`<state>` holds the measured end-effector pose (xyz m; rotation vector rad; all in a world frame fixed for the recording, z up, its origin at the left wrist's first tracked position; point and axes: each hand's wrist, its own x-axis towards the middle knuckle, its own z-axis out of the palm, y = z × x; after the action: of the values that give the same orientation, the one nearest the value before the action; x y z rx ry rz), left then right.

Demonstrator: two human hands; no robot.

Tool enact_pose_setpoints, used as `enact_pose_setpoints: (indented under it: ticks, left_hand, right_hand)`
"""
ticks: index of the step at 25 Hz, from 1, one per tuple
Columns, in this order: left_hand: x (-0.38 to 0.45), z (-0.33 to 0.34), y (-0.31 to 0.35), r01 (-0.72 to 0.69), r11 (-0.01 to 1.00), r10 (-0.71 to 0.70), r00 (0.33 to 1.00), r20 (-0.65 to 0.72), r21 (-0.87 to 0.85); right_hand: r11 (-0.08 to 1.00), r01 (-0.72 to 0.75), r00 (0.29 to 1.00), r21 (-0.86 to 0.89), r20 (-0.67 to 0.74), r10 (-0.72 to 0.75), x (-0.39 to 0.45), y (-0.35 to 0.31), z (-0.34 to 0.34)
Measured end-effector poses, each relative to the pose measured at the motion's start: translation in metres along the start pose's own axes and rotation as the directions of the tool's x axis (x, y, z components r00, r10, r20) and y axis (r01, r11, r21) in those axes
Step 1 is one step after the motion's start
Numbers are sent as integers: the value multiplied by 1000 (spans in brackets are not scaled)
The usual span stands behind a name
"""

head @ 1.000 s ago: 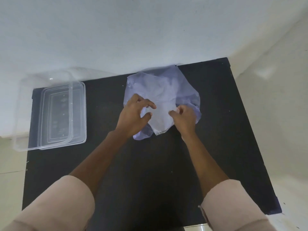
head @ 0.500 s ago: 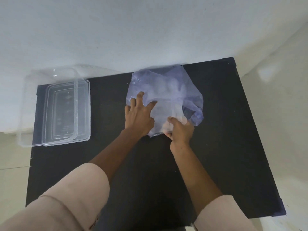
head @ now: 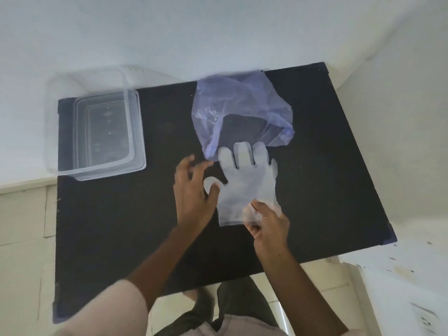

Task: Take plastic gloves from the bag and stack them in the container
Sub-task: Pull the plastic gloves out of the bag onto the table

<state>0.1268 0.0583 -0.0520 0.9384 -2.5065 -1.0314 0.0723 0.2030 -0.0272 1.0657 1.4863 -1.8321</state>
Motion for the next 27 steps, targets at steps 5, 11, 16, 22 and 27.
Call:
enact_pose_setpoints:
  ticks: [5,11,16,22,27]
  left_hand:
    - [-123,-13,-36,649,659,-603,758,248,-381]
    - [-134,-30,-72,827,417,-745,548,379,-376]
    - [-134,-55,-98,856,365,-739,505,446,-365]
    - [-149,-65,-110,874,311,-730,471,495,-373]
    - [-154,-65,-108,870,320,-733,479,483,-376]
  right_hand:
    - [997,-50,999,62,-18,51,-21,80,-14]
    - [988,-68,994,-140,70,78,-28,135,-24]
    - [692,201,979,-693,127,-157,-20,128,-25]
    - [-293,743,432,-602,765,-477,-32,147,-29]
    - [-507,736,466,-448,879,-101,-29,169,-32]
